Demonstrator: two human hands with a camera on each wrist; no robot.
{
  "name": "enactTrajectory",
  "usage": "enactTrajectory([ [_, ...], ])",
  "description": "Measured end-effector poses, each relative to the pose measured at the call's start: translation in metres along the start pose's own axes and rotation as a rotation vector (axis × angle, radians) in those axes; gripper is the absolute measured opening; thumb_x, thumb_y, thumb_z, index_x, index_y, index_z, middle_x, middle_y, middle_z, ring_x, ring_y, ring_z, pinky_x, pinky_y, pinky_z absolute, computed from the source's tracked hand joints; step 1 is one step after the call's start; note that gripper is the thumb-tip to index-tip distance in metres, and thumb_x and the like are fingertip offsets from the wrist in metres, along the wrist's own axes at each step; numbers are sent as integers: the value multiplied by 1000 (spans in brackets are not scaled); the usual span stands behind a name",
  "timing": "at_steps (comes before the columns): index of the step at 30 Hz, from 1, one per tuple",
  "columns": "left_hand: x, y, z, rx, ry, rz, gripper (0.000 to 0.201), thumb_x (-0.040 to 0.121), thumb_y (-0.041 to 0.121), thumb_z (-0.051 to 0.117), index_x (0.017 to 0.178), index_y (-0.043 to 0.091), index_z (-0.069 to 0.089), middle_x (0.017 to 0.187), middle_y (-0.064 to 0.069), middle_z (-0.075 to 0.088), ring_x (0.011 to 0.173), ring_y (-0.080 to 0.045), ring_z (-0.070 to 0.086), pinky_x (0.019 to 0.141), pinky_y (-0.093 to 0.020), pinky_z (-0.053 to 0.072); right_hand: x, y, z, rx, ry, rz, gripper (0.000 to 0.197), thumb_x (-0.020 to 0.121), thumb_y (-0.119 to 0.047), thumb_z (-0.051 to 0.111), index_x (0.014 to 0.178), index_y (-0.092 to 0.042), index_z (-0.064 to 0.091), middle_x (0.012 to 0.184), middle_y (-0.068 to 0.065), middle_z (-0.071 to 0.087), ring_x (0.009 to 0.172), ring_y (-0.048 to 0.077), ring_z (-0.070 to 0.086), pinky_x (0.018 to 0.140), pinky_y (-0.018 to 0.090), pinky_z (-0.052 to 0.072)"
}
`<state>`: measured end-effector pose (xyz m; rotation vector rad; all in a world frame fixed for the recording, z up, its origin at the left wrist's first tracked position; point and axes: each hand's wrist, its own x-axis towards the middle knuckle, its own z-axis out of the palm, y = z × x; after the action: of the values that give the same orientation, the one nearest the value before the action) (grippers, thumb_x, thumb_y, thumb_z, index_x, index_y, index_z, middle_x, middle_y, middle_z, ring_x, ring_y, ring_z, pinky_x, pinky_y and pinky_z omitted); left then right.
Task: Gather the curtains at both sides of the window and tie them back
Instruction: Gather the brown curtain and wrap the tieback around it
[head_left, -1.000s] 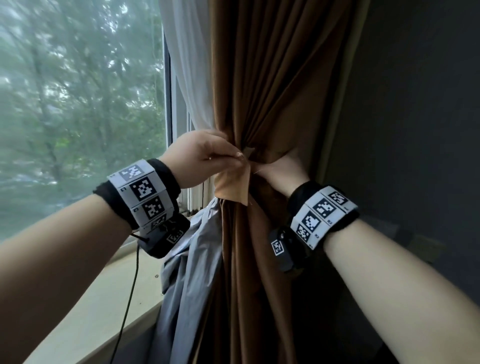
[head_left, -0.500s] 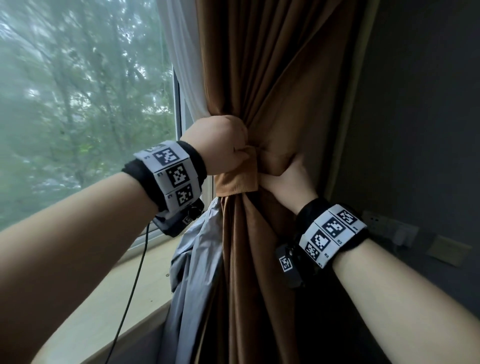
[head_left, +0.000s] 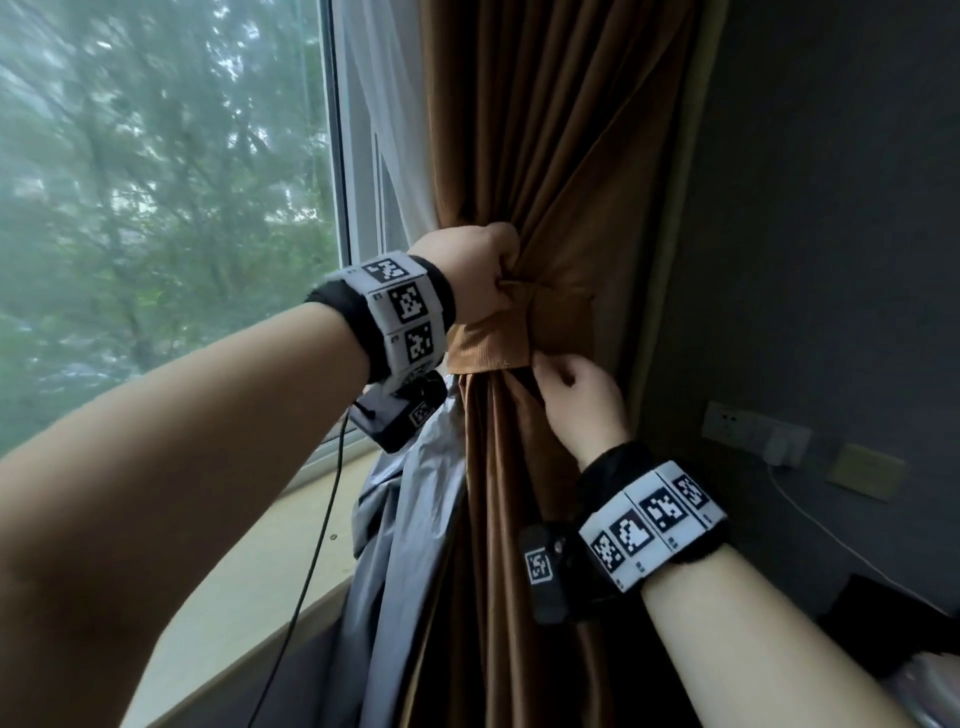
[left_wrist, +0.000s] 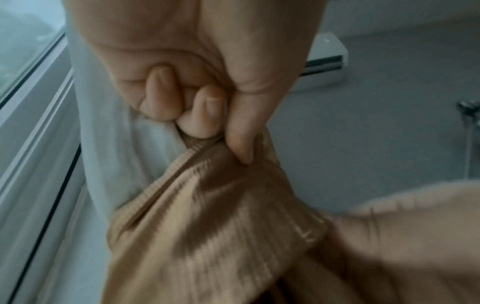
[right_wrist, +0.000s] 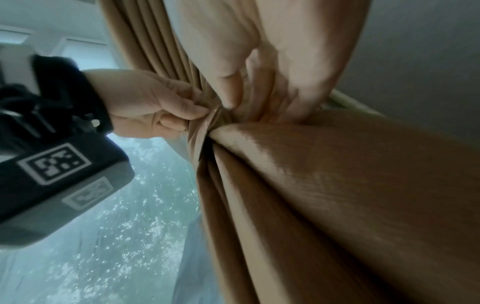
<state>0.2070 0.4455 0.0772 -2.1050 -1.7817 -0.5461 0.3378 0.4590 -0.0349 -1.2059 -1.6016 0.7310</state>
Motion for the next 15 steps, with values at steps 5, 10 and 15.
enactTrajectory([
  [5, 3, 9, 1, 72, -96, -17, 29, 89, 32, 48, 112, 23, 62, 100, -4, 60, 95, -26, 56, 69, -30, 38, -8, -7, 13, 672, -100, 347, 12, 91, -19, 54, 87, -15, 65, 89, 7, 66, 84, 20, 63, 72, 29, 52],
  [10, -1, 7, 1, -100, -171, -12, 28, 90, 27, 52, 116, 18, 59, 100, -4, 60, 91, -21, 55, 73, -22, 41, -12, 2, 17, 995, -203, 429, 28, 72, -22, 68, 98, -12, 65, 96, 8, 64, 88, 21, 61, 76, 26, 50],
  [15, 1, 10, 1, -268, -286, -42, 23, 92, 22, 51, 110, 8, 54, 64, 3, 43, 55, -10, 39, 51, -20, 33, -7, 3, 28, 1001, -25, 384, 14, 89, -27, 58, 84, -14, 60, 83, 8, 63, 67, 15, 62, 56, 24, 52],
])
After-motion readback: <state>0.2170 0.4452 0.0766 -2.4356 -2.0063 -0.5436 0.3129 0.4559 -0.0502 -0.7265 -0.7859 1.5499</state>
